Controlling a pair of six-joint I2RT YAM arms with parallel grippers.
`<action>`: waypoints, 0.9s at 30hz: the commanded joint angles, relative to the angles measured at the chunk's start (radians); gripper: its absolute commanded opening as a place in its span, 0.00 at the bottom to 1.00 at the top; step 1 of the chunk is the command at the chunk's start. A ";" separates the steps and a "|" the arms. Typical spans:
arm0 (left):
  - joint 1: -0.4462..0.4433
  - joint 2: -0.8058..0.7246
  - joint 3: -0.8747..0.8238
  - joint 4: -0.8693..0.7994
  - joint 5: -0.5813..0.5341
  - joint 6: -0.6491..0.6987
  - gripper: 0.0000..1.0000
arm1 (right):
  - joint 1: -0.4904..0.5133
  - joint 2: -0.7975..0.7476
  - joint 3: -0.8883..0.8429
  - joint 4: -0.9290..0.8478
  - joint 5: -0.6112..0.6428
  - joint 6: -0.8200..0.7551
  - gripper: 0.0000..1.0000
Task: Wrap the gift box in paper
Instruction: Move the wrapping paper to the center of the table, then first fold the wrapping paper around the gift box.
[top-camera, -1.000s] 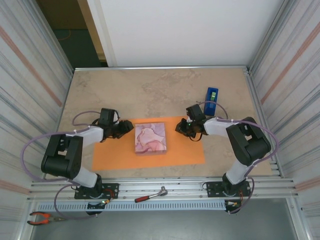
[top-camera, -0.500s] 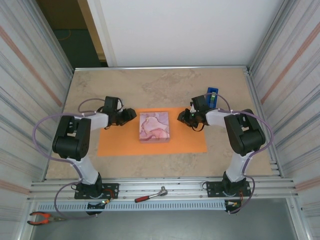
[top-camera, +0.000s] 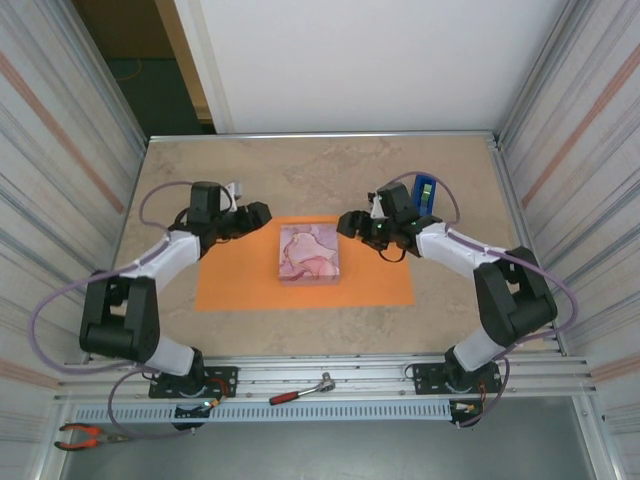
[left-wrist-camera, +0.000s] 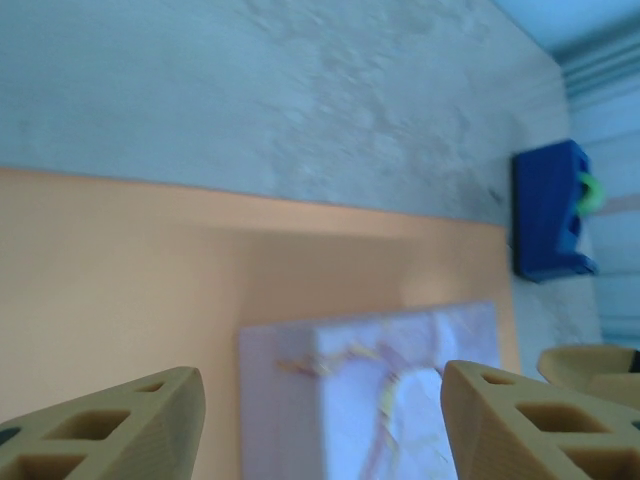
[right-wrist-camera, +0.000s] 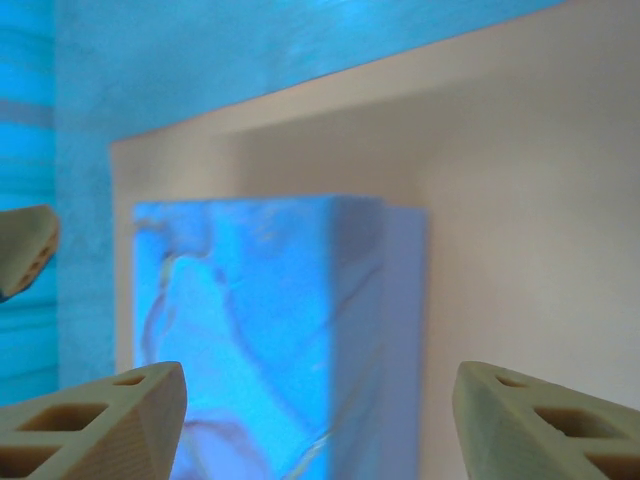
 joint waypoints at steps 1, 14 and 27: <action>-0.048 -0.062 -0.086 -0.031 0.033 -0.014 0.66 | 0.041 -0.019 -0.036 -0.028 0.042 0.036 0.71; -0.135 -0.024 -0.143 0.031 0.034 -0.040 0.65 | 0.066 0.035 -0.049 0.020 0.032 0.068 0.70; -0.184 0.042 -0.098 0.054 0.045 -0.048 0.64 | 0.068 0.071 -0.054 0.053 0.021 0.090 0.66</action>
